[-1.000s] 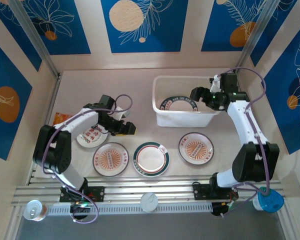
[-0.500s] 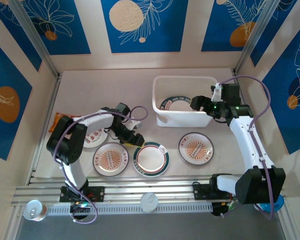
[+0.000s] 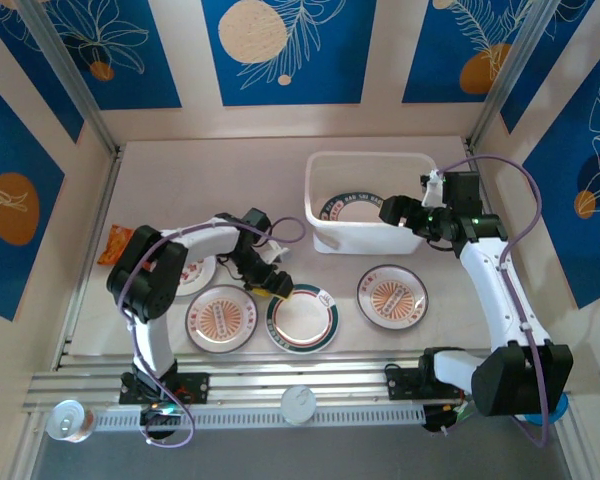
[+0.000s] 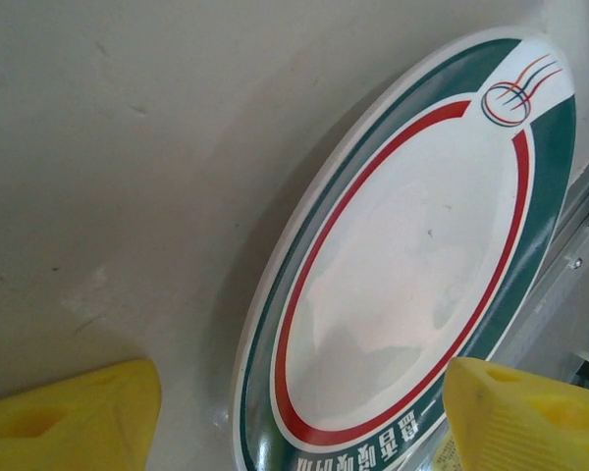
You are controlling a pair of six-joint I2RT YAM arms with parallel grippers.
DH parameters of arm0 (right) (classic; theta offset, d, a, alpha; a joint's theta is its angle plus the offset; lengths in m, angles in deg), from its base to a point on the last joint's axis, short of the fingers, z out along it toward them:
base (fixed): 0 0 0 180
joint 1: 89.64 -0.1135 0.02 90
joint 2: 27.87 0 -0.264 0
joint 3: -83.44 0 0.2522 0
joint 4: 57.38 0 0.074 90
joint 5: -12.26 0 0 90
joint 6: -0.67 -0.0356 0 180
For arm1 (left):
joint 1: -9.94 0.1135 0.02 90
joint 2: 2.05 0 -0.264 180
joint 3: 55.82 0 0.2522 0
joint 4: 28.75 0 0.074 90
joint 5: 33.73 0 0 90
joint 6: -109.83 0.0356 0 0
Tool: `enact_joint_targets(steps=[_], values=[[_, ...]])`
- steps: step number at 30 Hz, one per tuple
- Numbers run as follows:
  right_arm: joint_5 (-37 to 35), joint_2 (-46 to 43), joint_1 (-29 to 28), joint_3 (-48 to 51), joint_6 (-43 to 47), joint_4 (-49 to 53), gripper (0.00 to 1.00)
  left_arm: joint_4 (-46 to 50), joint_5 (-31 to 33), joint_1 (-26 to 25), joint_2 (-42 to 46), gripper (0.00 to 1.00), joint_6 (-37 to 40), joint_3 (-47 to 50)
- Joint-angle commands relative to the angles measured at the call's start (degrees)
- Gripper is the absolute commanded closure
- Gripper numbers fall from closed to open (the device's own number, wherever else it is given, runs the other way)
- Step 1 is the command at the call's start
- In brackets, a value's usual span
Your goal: Place the plates into the plastic bin on the countertop
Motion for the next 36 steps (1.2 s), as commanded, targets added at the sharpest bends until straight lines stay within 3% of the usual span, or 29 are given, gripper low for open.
enact_joint_targets(steps=[1, 8, 15, 31, 36], values=[[2.38, -1.85, -0.25, 0.77, 0.13, 3.83, 0.11, 2.15, 1.60, -1.28, -1.09, 0.27, 0.30, -1.76], [3.25, -2.76, -0.30, 1.51, -0.56, 3.16, 0.12, 4.61, 3.25, -1.57, -3.74, 0.34, -1.59, -4.77], [2.13, -3.70, -0.30, 2.41, -0.72, 2.41, 0.12, 4.92, 3.95, -1.48, -4.82, 0.55, -2.00, -5.63], [0.30, -6.88, -0.69, 5.24, -3.57, 1.33, 0.14, -4.78, 5.97, -1.04, 0.32, 0.98, -6.74, 1.24], [-1.36, -8.06, -1.56, 5.51, -4.31, 1.39, 0.14, -8.16, 7.04, -0.69, 2.60, 1.00, -8.08, 3.94]])
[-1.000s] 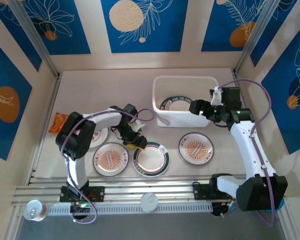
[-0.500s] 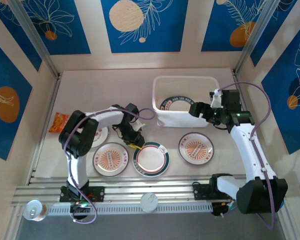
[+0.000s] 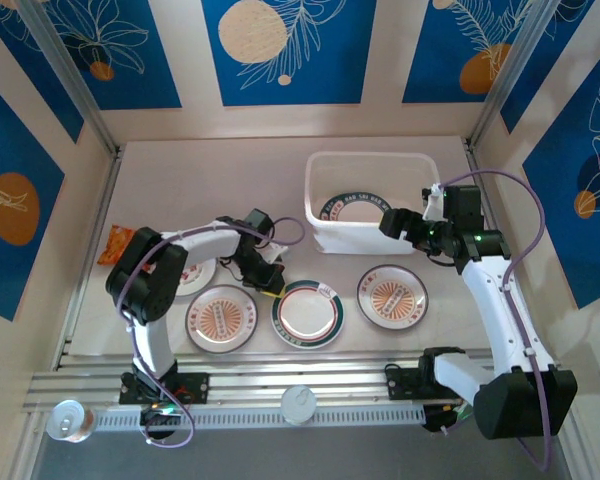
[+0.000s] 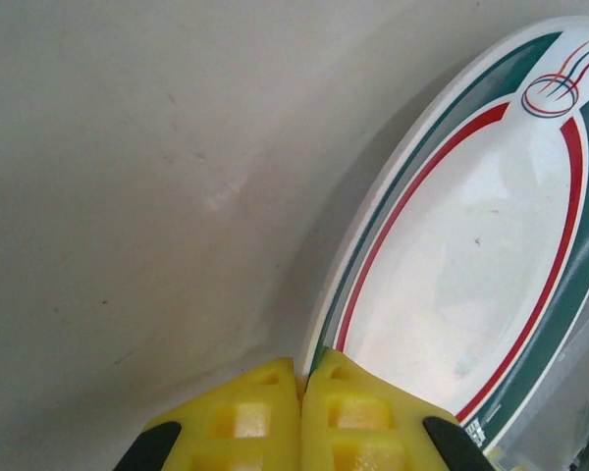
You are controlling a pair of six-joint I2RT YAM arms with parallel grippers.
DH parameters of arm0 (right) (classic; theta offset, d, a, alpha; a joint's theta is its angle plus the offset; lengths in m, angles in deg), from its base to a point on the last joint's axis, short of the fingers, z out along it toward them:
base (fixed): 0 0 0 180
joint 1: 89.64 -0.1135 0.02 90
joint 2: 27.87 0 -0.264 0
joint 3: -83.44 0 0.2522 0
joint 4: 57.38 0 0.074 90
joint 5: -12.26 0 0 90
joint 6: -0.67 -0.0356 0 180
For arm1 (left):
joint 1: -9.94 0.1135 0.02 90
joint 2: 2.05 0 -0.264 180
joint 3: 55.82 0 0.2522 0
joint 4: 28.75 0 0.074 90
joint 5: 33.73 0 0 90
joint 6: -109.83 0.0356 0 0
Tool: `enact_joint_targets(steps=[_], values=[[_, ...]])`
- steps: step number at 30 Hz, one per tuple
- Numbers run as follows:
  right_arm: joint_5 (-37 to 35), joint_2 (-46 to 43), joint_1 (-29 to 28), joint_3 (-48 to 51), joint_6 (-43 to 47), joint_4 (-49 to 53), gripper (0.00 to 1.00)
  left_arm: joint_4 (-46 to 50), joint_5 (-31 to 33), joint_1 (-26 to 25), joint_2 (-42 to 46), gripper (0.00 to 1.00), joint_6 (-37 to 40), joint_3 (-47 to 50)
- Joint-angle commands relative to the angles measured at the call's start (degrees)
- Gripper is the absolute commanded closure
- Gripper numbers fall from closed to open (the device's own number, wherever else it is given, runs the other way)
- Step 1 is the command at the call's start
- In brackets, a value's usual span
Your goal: Place the plates into the plastic bin on the countertop
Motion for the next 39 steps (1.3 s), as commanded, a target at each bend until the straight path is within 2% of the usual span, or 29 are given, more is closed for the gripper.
enact_joint_targets(steps=[1, 7, 14, 22, 29, 39], values=[[-1.49, -1.87, -0.99, 0.77, -1.43, -0.36, 0.14, -2.55, 3.09, 0.44, 1.62, 1.00, -1.68, 2.01], [-3.31, -3.01, -2.34, 0.85, -2.67, -0.40, 0.15, -7.29, 6.67, 1.20, 4.53, 1.00, -6.37, 5.31], [-5.53, -3.23, -3.80, 0.67, -4.01, -1.47, 0.15, -8.94, 9.52, 2.51, 6.03, 1.00, -7.41, 5.14], [-5.91, -1.52, -3.99, -0.54, -4.32, -2.46, 0.16, -12.69, 5.35, 7.49, 5.61, 1.00, -7.61, 4.99], [-6.47, -0.75, -4.28, -0.05, -4.67, -3.15, 0.16, -10.75, 2.18, 8.05, 2.36, 1.00, -2.29, 2.87], [-7.33, 1.13, -4.11, 0.15, -4.05, -4.74, 0.16, -8.92, -1.23, 8.05, -0.61, 0.83, -0.07, 2.42]])
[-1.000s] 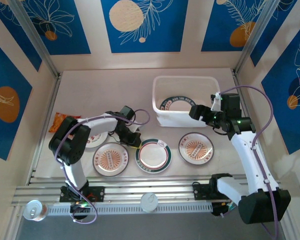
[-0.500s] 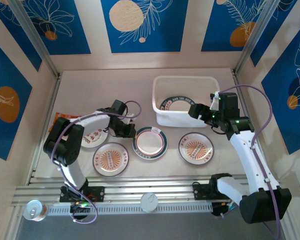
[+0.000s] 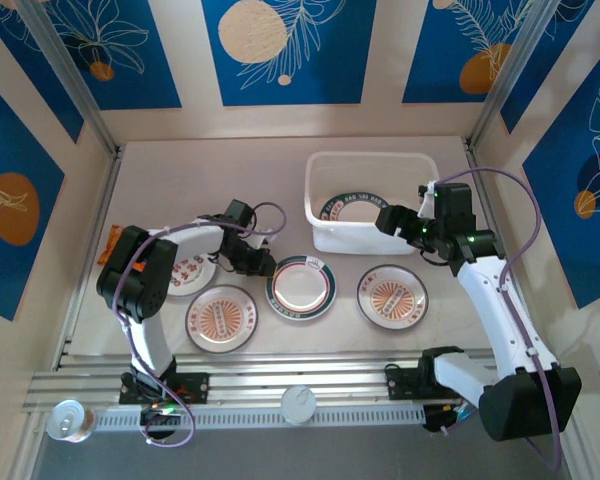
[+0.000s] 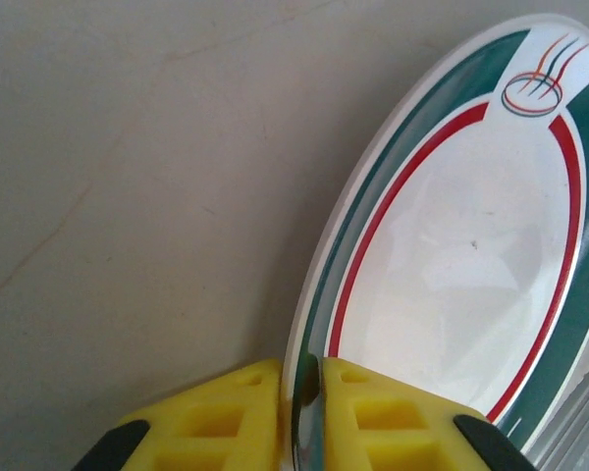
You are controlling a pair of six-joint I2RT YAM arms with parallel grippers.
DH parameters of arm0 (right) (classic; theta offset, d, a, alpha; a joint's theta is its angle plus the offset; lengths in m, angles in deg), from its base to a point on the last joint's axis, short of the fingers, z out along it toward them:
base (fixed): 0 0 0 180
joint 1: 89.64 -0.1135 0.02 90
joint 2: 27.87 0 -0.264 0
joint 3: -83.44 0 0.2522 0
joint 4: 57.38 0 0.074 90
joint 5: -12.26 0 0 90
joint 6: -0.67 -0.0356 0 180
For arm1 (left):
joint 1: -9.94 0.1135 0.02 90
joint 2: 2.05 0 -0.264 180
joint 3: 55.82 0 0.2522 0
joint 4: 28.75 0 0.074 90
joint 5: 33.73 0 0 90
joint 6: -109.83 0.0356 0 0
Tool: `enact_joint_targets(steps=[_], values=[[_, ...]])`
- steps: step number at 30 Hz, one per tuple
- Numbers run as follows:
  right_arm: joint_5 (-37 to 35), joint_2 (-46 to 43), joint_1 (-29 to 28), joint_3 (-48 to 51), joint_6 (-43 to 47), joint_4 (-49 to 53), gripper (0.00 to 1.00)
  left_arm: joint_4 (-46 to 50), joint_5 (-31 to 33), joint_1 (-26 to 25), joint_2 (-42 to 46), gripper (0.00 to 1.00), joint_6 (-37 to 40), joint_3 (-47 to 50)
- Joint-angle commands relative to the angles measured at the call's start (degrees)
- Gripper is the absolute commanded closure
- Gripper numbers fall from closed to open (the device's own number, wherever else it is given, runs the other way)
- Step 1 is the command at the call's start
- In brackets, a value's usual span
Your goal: Place the plates into the plastic bin on the countertop
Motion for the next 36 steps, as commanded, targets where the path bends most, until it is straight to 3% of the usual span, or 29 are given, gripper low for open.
enact_joint_targets(steps=[1, 5, 13, 20, 27, 36], values=[[-0.56, 0.98, 0.10, -0.07, 0.01, -1.46, 0.15, 2.78, -1.97, 0.29, -1.43, 0.81, 2.17, -0.49], [0.10, 1.93, 0.27, -0.46, 0.15, -2.18, 0.16, 3.83, -2.23, 0.29, -2.36, 0.75, 3.33, -1.10], [0.55, 1.94, 0.38, -0.07, 0.36, -2.59, 0.15, 5.58, -5.32, 0.20, -4.79, 0.72, 4.76, -3.43], [0.12, 0.60, 0.53, 0.44, 0.54, -2.37, 0.15, 5.62, -7.39, 0.12, -6.34, 0.87, 4.57, -4.38], [0.02, 0.74, 0.80, 0.64, 0.49, -2.96, 0.16, 6.48, -5.12, 0.12, -1.69, 0.97, 3.95, -3.47], [1.37, 4.00, 0.68, -1.55, 1.64, -3.64, 0.16, 9.81, -2.23, 1.78, 6.65, 1.00, 2.52, -3.01]])
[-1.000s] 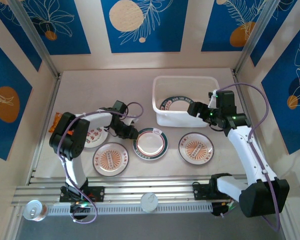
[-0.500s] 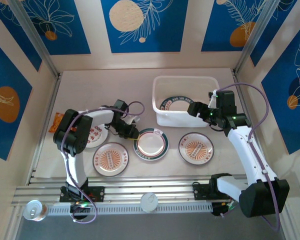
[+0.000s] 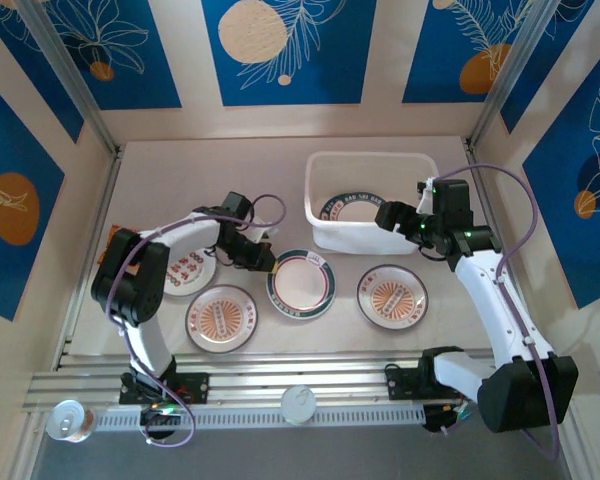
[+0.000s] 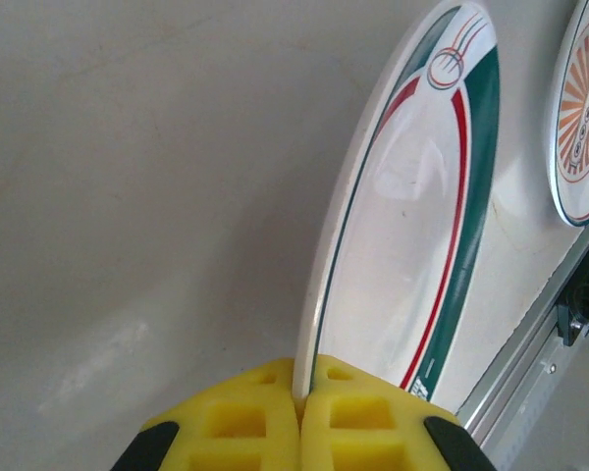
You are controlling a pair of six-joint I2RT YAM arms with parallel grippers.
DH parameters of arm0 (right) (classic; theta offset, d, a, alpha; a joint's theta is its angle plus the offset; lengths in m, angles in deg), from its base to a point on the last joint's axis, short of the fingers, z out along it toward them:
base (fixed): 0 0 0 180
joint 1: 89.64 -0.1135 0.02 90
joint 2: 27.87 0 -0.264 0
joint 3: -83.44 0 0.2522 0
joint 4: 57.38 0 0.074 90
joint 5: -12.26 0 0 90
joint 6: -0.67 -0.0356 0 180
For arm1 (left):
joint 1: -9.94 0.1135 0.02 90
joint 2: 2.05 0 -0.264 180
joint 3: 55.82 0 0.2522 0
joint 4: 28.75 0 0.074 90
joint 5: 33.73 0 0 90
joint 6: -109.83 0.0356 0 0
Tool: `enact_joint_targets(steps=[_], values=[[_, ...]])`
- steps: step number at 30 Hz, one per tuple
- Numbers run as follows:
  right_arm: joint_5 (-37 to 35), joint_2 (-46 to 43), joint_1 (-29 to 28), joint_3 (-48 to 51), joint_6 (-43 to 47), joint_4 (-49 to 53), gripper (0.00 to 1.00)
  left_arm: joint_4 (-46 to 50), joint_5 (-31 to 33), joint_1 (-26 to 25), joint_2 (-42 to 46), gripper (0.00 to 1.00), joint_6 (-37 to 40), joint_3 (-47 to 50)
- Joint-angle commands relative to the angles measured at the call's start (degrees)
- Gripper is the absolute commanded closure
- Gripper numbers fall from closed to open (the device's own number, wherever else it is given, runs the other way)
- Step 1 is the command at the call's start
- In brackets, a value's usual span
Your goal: Place the plates into the plastic bin on the countertop
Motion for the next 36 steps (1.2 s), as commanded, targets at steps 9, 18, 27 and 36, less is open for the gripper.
enact_joint_targets(steps=[9, 18, 27, 36], values=[[2.33, 2.13, 0.09, -1.40, 2.15, -2.71, 0.16, 2.93, 2.28, 8.18, 14.28, 1.00, -4.06, 3.73], [3.27, -0.16, -0.49, -0.64, 1.12, -2.98, 0.17, 4.10, 5.88, 14.67, 23.25, 1.00, -6.51, 3.28], [8.16, -0.46, -1.49, -1.79, 0.85, -4.61, 0.17, 1.18, -0.24, 20.72, 27.55, 1.00, -10.74, 0.28], [15.24, 5.77, -5.94, -10.87, 3.37, -4.73, 0.21, -7.80, -7.96, 20.86, 28.06, 1.00, -18.48, -3.40]])
